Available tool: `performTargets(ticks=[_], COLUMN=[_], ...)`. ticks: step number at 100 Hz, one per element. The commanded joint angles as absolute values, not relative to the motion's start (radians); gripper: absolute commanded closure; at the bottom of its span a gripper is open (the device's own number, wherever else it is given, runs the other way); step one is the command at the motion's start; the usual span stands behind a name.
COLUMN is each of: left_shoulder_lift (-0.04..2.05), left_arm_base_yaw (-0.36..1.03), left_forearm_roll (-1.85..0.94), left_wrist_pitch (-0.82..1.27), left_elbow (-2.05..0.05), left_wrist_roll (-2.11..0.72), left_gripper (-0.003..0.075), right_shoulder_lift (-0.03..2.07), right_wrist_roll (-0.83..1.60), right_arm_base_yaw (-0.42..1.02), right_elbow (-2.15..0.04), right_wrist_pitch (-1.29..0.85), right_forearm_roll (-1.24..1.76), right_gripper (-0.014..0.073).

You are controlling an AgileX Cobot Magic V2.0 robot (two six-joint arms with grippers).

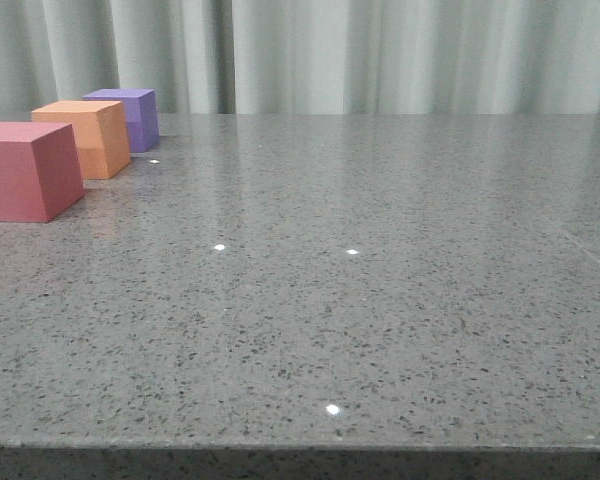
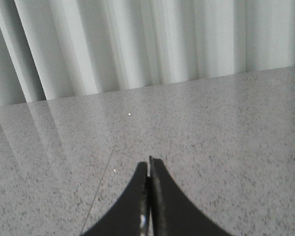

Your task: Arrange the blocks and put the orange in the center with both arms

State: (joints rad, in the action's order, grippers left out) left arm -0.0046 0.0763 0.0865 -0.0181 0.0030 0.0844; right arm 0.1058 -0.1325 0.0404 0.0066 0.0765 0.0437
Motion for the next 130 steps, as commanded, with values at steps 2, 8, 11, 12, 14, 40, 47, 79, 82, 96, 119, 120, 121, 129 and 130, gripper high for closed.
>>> performTargets(ticks=[2,8,11,12,14,40,47,79,82,96,119,120,121,129,130], left_shoulder_lift=[-0.038,-0.038,-0.038,-0.038,-0.038,-0.038,-0.038,-0.038,-0.038,-0.038,-0.038,-0.038,-0.038,-0.038,-0.038], left_arm_base_yaw=[0.073,0.073,0.073,0.073,0.073,0.073,0.073,0.073,0.073,0.073,0.073,0.073,0.073,0.073,0.073], left_forearm_roll=[0.083,0.083,0.083,0.083,0.083,0.083,0.083,0.083,0.083,0.083,0.083,0.083,0.083,0.083,0.083], left_wrist_pitch=[-0.096,-0.096,-0.096,-0.096,-0.096,-0.096,-0.096,-0.096,-0.096,-0.096,-0.096,-0.096,-0.096,-0.096,-0.096], left_elbow=[0.045,0.045,0.045,0.045,0.045,0.045,0.045,0.045,0.045,0.045,0.045,0.045,0.045,0.045,0.045], left_wrist_roll=[0.082,0.082,0.082,0.082,0.082,0.082,0.082,0.082,0.082,0.082,0.082,0.082,0.082,0.082,0.082], left_gripper=[0.0741,0.0741,0.0741,0.0741,0.0741,0.0741,0.0741,0.0741,0.0741,0.0741,0.0741,0.0741,0.0741,0.0741,0.0741], right_shoulder_lift=[0.079,0.060,0.052,0.050,0.044,-0.033,-0.031,-0.031,-0.031,-0.031,-0.031,-0.031,-0.031,-0.031,-0.031], right_wrist_roll=[-0.116,-0.116,-0.116,-0.116,-0.116,-0.116,-0.116,-0.116,-0.116,-0.116,-0.116,-0.116,-0.116,-0.116,-0.116], right_arm_base_yaw=[0.035,0.035,0.035,0.035,0.035,0.035,0.035,0.035,0.035,0.035,0.035,0.035,0.035,0.035,0.035], right_elbow=[0.012,0.010,0.010,0.010,0.010,0.010,0.010,0.010,0.010,0.010,0.010,0.010,0.010,0.010,0.010], right_wrist_pitch=[0.163,0.140,0.140,0.140,0.142,0.148,0.147,0.146,0.146,0.146,0.146,0.146,0.146,0.146,0.146], right_forearm_roll=[0.051,0.046,0.042,0.041,0.039,0.034,0.034,0.034,0.034,0.034,0.034,0.034,0.034,0.034,0.034], right_gripper=[0.0704,0.0704,0.0704,0.0704,0.0704,0.0704,0.0704,0.0704,0.0704,0.0704,0.0704,0.0704,0.0704,0.0704,0.0704])
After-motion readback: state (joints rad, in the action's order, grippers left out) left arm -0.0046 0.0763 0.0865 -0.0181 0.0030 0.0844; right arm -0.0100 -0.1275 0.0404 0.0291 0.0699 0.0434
